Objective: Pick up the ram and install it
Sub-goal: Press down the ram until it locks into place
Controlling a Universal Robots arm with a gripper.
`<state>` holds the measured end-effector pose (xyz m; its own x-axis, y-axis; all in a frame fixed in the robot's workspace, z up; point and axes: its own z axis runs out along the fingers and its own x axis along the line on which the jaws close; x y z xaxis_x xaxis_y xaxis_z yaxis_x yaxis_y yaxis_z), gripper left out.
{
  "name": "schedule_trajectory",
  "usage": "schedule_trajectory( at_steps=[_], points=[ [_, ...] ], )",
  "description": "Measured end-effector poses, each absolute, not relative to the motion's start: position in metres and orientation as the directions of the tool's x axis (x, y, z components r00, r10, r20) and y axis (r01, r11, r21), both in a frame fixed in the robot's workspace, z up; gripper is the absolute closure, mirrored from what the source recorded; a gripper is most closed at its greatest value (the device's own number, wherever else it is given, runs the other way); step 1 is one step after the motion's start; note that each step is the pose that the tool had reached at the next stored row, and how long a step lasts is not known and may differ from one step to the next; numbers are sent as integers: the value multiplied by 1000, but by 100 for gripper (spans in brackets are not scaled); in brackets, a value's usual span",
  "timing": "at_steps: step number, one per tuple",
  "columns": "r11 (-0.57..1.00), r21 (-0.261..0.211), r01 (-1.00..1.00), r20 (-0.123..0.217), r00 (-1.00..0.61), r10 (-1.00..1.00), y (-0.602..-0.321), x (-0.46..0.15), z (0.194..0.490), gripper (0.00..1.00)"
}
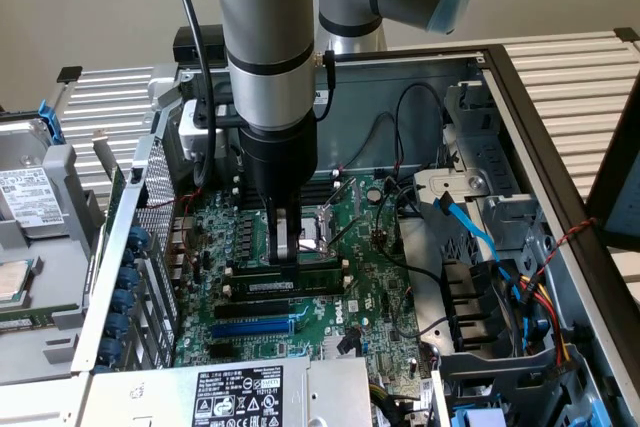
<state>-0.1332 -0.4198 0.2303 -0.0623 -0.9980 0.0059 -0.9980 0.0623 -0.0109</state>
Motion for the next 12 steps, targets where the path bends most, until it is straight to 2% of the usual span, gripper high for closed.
schedule_trajectory(
  at_steps=[12],
  points=[
    [62, -11, -998, 6, -62, -998, -420, -133, 230, 90]
  ],
)
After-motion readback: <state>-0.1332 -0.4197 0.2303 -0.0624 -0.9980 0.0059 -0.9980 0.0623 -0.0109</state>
